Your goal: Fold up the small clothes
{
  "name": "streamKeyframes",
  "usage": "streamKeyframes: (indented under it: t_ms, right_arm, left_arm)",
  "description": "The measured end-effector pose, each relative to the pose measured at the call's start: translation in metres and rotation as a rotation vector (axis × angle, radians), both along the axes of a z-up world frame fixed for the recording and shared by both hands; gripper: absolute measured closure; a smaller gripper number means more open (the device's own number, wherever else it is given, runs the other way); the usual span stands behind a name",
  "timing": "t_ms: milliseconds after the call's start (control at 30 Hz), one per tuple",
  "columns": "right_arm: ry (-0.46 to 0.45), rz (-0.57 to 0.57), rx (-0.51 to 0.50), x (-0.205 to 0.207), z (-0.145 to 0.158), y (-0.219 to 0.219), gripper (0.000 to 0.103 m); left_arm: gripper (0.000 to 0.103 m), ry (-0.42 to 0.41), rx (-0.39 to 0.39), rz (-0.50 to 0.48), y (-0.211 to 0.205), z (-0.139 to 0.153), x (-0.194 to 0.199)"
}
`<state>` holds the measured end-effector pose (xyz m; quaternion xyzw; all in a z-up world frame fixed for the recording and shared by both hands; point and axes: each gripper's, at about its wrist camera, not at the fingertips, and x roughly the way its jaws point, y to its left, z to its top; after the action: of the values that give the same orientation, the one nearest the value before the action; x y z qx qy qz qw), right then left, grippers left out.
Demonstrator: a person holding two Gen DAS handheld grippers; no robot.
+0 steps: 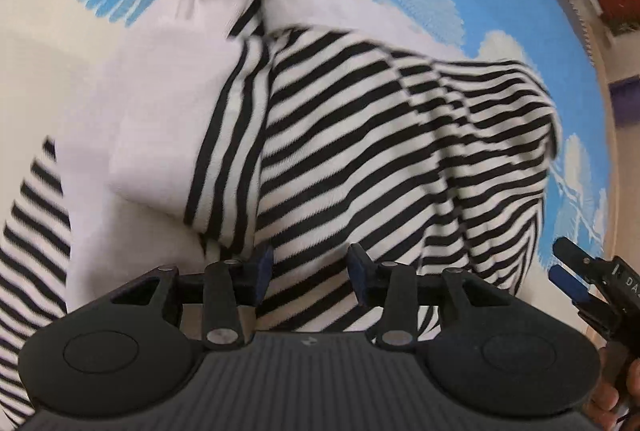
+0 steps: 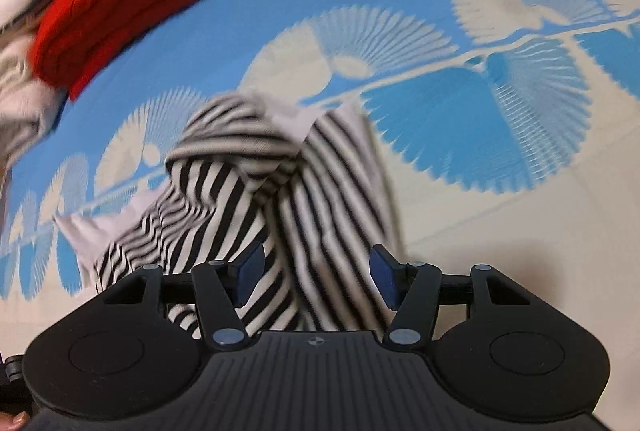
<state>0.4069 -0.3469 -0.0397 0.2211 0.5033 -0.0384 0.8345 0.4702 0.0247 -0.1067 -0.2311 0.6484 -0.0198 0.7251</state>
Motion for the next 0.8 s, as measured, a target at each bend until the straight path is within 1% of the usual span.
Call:
streamKeyframes:
  t_ms: [33,100,200,300,367,400,433,467,500,533,567,600,633,700,733,767,800]
  right_arm:
    - [0.010,0.012,-0.005,0.004,-0.004,0.008,0.042]
    - [0.025,0.030,-0.007,0.010,-0.011,0.020,0.041]
    - [0.051,0.047,-0.012,0.016,-0.021,0.035,0.041]
    - [0.070,0.052,-0.020,0.020,-0.028,0.044,0.041]
    - [0.071,0.060,-0.032,0.021,-0.031,0.050,0.042]
    - [0.070,0.063,-0.039,0.022,-0.032,0.051,0.043]
    - [0.067,0.066,-0.051,0.022,-0.033,0.052,0.043]
    - [0.066,0.064,-0.066,0.023,-0.034,0.053,0.046]
    - [0.063,0.061,-0.074,0.023,-0.035,0.053,0.048]
    - [0.060,0.058,-0.078,0.024,-0.036,0.052,0.059]
    - [0.053,0.056,-0.073,0.023,-0.036,0.051,0.078]
    - [0.043,0.051,-0.061,0.021,-0.035,0.049,0.087]
    - [0.026,0.045,-0.040,0.019,-0.032,0.046,0.100]
    - [-0.029,0.021,0.044,0.015,-0.020,0.039,0.101]
    - [-0.067,0.008,0.110,0.012,-0.012,0.034,0.102]
    - [-0.129,0.007,0.203,0.008,-0.001,0.028,0.102]
    - [-0.174,0.018,0.260,0.004,0.007,0.024,0.102]
  left_arm:
    - [0.058,0.022,-0.009,0.025,0.002,-0.002,-0.002]
    - [0.058,0.031,-0.019,0.034,0.003,0.001,-0.002]
    - [0.056,0.038,0.024,0.036,0.003,0.003,-0.005]
    - [0.056,0.070,0.030,0.051,0.000,0.000,-0.012]
    - [0.058,0.057,0.045,0.046,-0.003,0.001,-0.016]
    - [0.063,0.042,0.059,0.027,-0.007,0.002,-0.017]
    - [0.082,0.024,0.063,0.002,-0.012,0.004,-0.018]
    - [0.094,0.007,0.060,-0.020,-0.015,0.006,-0.018]
    - [0.102,-0.011,0.068,-0.033,-0.017,0.009,-0.018]
    - [0.102,-0.048,0.097,-0.037,-0.018,0.015,-0.017]
    - [0.102,-0.086,0.126,-0.033,-0.016,0.022,-0.018]
    - [0.102,-0.131,0.152,-0.020,-0.013,0.031,-0.016]
    - [0.102,-0.190,0.162,0.006,-0.008,0.041,-0.014]
    - [0.102,-0.313,0.173,0.039,0.003,0.062,-0.009]
    - [0.102,-0.391,0.184,0.058,0.010,0.074,-0.007]
    - [0.102,-0.460,0.201,0.080,0.013,0.084,-0.005]
    - [0.102,-0.545,0.221,0.099,0.021,0.097,-0.005]
